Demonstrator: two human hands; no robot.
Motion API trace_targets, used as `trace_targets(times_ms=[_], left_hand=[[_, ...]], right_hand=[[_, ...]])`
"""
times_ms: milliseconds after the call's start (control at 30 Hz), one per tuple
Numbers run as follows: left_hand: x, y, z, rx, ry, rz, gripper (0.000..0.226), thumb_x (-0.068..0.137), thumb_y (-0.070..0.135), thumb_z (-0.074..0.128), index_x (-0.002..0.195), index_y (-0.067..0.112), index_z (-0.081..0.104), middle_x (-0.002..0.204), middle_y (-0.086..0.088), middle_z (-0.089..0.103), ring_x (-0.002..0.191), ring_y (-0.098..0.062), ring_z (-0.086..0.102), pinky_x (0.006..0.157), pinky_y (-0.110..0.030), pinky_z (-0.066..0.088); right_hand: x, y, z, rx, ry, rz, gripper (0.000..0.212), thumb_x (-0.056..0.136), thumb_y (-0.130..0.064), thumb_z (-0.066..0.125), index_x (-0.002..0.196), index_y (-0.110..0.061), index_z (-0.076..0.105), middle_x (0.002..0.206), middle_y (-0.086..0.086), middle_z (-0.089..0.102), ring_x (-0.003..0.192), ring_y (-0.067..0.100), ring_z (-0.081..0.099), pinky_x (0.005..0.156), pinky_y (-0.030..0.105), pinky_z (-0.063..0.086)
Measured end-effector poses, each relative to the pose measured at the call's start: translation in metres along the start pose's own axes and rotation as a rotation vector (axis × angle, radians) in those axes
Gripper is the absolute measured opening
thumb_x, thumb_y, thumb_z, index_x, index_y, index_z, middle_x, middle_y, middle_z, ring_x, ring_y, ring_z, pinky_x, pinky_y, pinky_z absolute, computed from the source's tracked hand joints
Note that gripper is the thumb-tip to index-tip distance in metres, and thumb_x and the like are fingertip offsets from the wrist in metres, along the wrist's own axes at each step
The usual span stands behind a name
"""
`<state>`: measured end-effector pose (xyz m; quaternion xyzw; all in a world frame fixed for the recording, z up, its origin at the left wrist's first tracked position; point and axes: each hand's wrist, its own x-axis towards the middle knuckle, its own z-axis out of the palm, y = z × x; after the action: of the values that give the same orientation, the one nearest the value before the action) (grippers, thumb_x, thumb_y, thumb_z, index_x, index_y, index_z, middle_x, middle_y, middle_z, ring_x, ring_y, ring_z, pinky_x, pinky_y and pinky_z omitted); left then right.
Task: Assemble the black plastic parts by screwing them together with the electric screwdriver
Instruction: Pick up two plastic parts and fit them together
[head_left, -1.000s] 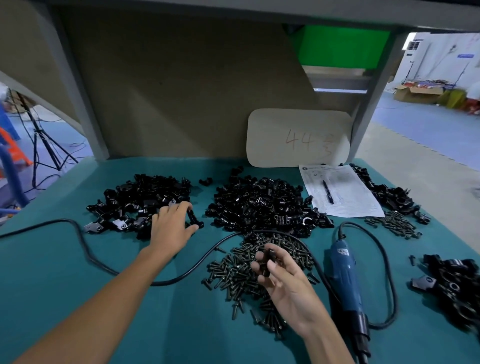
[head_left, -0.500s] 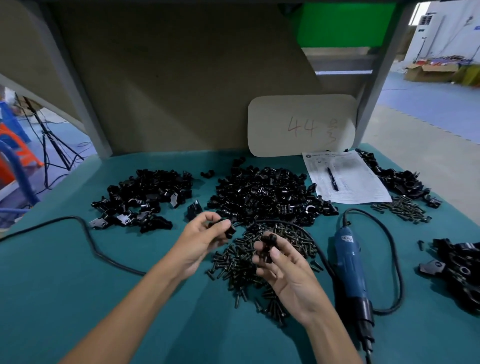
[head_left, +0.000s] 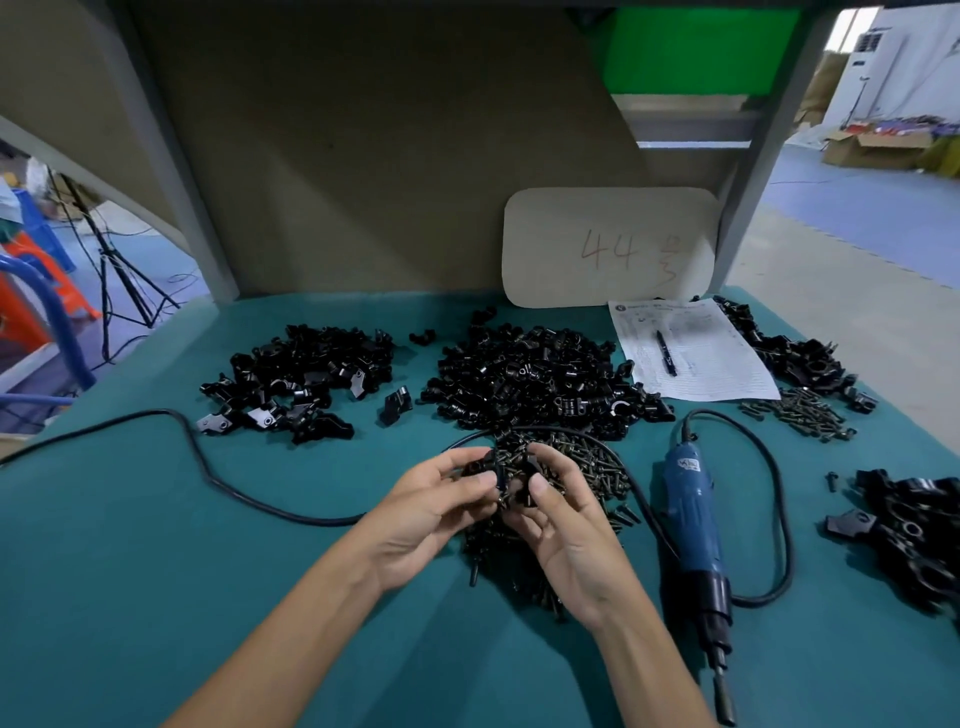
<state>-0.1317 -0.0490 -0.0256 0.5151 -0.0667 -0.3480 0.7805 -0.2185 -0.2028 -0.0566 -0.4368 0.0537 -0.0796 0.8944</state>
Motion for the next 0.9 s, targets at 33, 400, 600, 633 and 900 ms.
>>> trace_targets(times_ms=[33, 400, 600, 633, 900], left_hand=[[-0.002, 0.000, 0.001, 0.039, -0.003, 0.018, 0.049, 0.074, 0.005, 0.076, 0.121, 0.005, 0.062, 0.095, -0.009, 0.074, 0.084, -0.015, 0.071, 0.080, -0.026, 0.060], [-0.019, -0.005, -0.002, 1.016, -0.022, 0.429, 0.026, 0.090, 0.037, 0.075, 0.108, 0.040, 0.056, 0.108, 0.022, 0.063, 0.097, -0.005, 0.066, 0.088, -0.028, 0.052], [-0.020, -0.004, -0.007, 1.047, -0.003, 0.413, 0.027, 0.093, 0.051, 0.066, 0.113, 0.043, 0.051, 0.085, 0.009, 0.065, 0.085, -0.021, 0.066, 0.085, -0.045, 0.054], [-0.020, -0.004, -0.008, 1.050, 0.000, 0.414, 0.027, 0.092, 0.052, 0.065, 0.113, 0.043, 0.051, 0.081, 0.010, 0.062, 0.084, -0.022, 0.065, 0.085, -0.045, 0.054], [-0.029, -0.001, -0.004, 1.069, 0.000, 0.496, 0.026, 0.094, 0.057, 0.061, 0.116, 0.052, 0.049, 0.089, 0.027, 0.063, 0.077, 0.004, 0.058, 0.066, -0.011, 0.041]], right_hand=[[-0.002, -0.001, 0.001, -0.017, 0.002, 0.000, 0.041, 0.091, -0.024, 0.075, 0.131, -0.026, 0.065, 0.111, 0.010, 0.074, 0.098, 0.017, 0.071, 0.085, 0.026, 0.056], [-0.009, -0.007, 0.018, -0.085, 0.198, 0.080, 0.034, 0.075, -0.036, 0.083, 0.095, -0.016, 0.065, 0.077, 0.002, 0.068, 0.059, 0.012, 0.059, 0.058, 0.021, 0.054], [-0.015, -0.015, 0.018, 0.021, 0.118, 0.104, 0.030, 0.085, -0.019, 0.072, 0.112, -0.009, 0.078, 0.104, 0.012, 0.077, 0.078, 0.014, 0.071, 0.070, 0.019, 0.060], [-0.016, -0.017, 0.017, 0.038, 0.095, 0.119, 0.030, 0.084, -0.014, 0.071, 0.112, -0.008, 0.078, 0.110, 0.017, 0.076, 0.081, 0.014, 0.073, 0.071, 0.018, 0.060], [-0.017, -0.021, 0.028, -0.066, 0.098, 0.100, 0.029, 0.084, -0.017, 0.074, 0.112, -0.010, 0.075, 0.087, 0.014, 0.063, 0.077, 0.018, 0.065, 0.074, 0.028, 0.060]])
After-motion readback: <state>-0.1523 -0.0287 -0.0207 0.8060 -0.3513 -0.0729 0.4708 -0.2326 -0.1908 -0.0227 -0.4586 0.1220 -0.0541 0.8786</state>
